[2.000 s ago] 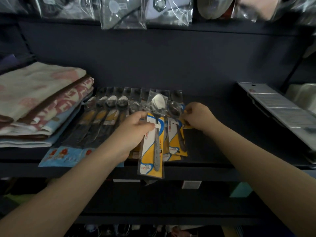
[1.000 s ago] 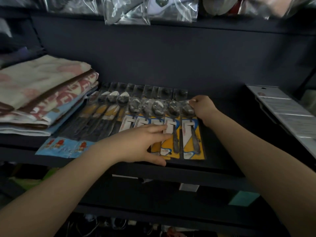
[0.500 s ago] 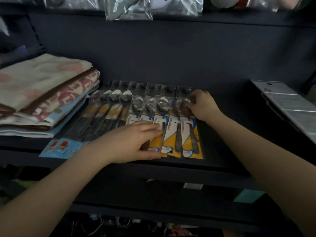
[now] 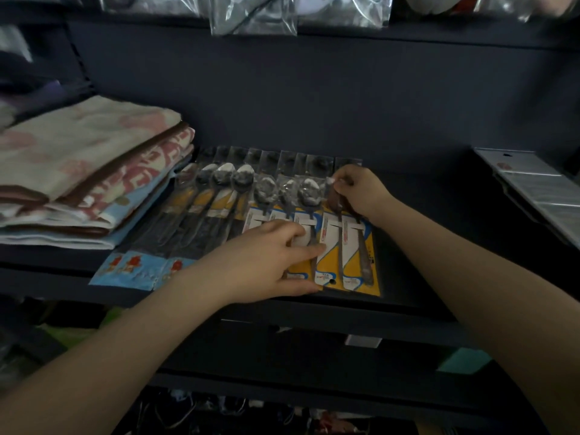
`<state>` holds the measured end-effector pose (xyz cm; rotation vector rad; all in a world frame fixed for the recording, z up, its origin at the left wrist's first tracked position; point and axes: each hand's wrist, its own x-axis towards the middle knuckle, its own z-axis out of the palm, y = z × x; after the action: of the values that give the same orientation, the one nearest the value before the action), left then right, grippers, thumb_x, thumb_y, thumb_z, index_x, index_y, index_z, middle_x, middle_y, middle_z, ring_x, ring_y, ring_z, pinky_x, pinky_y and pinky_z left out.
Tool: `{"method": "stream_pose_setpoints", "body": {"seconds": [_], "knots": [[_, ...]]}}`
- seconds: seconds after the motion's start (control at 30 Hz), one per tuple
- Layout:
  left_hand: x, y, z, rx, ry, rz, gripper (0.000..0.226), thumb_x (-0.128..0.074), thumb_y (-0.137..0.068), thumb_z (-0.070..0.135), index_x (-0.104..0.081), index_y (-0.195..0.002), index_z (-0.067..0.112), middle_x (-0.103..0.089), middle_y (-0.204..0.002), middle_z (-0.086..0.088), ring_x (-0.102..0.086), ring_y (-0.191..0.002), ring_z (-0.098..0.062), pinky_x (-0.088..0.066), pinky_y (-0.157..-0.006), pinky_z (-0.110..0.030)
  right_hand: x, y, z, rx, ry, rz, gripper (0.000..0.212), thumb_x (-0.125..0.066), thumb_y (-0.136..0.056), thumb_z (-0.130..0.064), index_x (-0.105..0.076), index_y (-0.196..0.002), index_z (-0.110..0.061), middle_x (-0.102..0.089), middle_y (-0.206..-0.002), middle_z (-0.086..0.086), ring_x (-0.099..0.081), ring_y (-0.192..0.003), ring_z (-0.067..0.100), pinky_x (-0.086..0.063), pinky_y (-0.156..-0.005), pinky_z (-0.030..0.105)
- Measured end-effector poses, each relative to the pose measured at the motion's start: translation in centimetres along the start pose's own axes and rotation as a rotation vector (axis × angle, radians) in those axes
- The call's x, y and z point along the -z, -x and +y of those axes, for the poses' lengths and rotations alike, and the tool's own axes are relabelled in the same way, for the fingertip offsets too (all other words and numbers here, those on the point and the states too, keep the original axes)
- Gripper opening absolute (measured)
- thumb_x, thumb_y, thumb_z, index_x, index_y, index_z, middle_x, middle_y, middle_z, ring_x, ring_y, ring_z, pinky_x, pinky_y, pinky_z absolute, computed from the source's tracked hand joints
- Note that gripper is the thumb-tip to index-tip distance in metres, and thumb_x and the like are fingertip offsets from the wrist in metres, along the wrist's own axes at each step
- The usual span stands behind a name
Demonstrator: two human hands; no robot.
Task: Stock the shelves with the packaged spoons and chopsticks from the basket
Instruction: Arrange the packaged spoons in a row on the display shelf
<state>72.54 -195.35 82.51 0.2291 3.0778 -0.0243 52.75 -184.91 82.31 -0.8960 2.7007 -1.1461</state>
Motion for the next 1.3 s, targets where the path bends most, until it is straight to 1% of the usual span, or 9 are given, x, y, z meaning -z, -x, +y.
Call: {"method": "stream_pose_setpoints", "body": {"seconds": [0.23,0.33,0.53,0.67,0.73,0.9,1.07,1.2,1.3], "knots": [[-0.2,-0.1,-0.3,0.014,0.029,0.041,0.085,-0.028,-0.075,0.075,-0.009,-0.147,0.033,-0.025,-0.146,0.008,-0.022,-0.136,-0.012,-0.029,-0.112,-0.031,0.0,-0.1,-0.4,0.067,-0.024,0.011,0.015,-0.047,-0.095,-0.014,-0.060,-0.103,-0.015,-0.060,-0.100,0.004,-0.056,-0.092,0.018,-0.044,-0.071,0.025],[-0.2,0.1,-0.3,0.014,0.024,0.053,0.085,-0.018,-0.068,0.077,-0.019,-0.144,0.038,-0.026,-0.145,0.008,-0.023,-0.135,-0.012,-0.033,-0.110,-0.033,-0.6,0.0,-0.9,0.070,0.122,-0.019,0.025,-0.046,-0.096,-0.020,-0.056,-0.117,-0.011,-0.062,-0.116,0.011,-0.058,-0.105,0.026,-0.049,-0.087,0.036],[0.1,0.1,-0.4,0.029,0.042,-0.021,0.074,-0.035,-0.079,0.069,-0.015,-0.144,0.040,-0.016,-0.149,0.010,-0.016,-0.138,-0.010,-0.031,-0.112,-0.034,1.1,0.8,-0.1,0.087,0.030,0.116,0.034,-0.043,-0.097,-0.021,-0.049,-0.130,-0.012,-0.051,-0.129,0.010,-0.051,-0.116,0.022,-0.042,-0.093,0.030],[0.1,0.2,-0.3,0.019,0.059,-0.026,0.072,-0.037,-0.079,0.067,-0.016,-0.143,0.042,-0.015,-0.150,0.011,-0.019,-0.137,-0.009,-0.031,-0.111,-0.031,1.9,1.7,1.1,0.126,0.176,-0.052,0.047,-0.049,-0.094,-0.024,-0.040,-0.139,-0.014,-0.044,-0.140,0.010,-0.045,-0.127,0.026,-0.038,-0.098,0.030],[0.1,0.2,-0.4,0.019,0.075,-0.026,0.071,-0.039,-0.079,0.066,-0.019,-0.143,0.041,-0.016,-0.150,0.011,-0.021,-0.137,-0.008,-0.032,-0.110,-0.030,1.1,1.8,1.3,0.170,0.324,-0.131,0.049,-0.045,-0.096,-0.029,-0.035,-0.142,-0.014,-0.042,-0.143,0.011,-0.040,-0.130,0.030,-0.035,-0.105,0.040],[-0.2,0.4,-0.7,0.012,0.113,-0.028,0.073,-0.043,-0.079,0.065,-0.022,-0.143,0.040,-0.015,-0.152,0.010,-0.015,-0.140,-0.007,-0.027,-0.113,-0.028,0.1,1.8,0.9,0.176,0.570,-0.062,0.045,-0.032,-0.100,-0.032,-0.035,-0.140,-0.013,-0.042,-0.141,0.015,-0.036,-0.128,0.035,-0.032,-0.103,0.046],[-0.6,0.8,-0.8,-0.001,0.141,0.031,0.089,-0.030,-0.067,0.078,-0.016,-0.145,0.037,-0.011,-0.155,0.010,-0.007,-0.142,-0.006,-0.020,-0.117,-0.030,0.0,1.6,-0.4,0.132,0.722,-0.032,0.040,-0.032,-0.100,-0.027,-0.040,-0.133,-0.007,-0.044,-0.137,0.018,-0.039,-0.125,0.036,-0.034,-0.100,0.047],[0.1,2.9,-2.4,0.053,0.109,0.123,0.104,-0.018,-0.057,0.085,-0.006,-0.147,0.033,0.004,-0.151,0.021,0.008,-0.134,0.006,0.000,-0.111,-0.017,-0.2,1.5,-3.5,0.270,0.546,0.060,0.039,-0.036,-0.098,-0.024,-0.044,-0.133,-0.008,-0.045,-0.136,0.017,-0.040,-0.124,0.037,-0.034,-0.101,0.046],[-0.2,5.1,-4.4,0.096,0.114,0.136,0.104,-0.005,-0.055,0.091,-0.018,-0.144,0.038,-0.007,-0.153,0.018,0.000,-0.135,0.003,-0.009,-0.112,-0.023,-1.8,0.8,-5.9,0.370,0.457,-0.111,0.042,-0.040,-0.098,-0.029,-0.043,-0.137,-0.014,-0.044,-0.140,0.013,-0.039,-0.129,0.035,-0.034,-0.106,0.047]]}}
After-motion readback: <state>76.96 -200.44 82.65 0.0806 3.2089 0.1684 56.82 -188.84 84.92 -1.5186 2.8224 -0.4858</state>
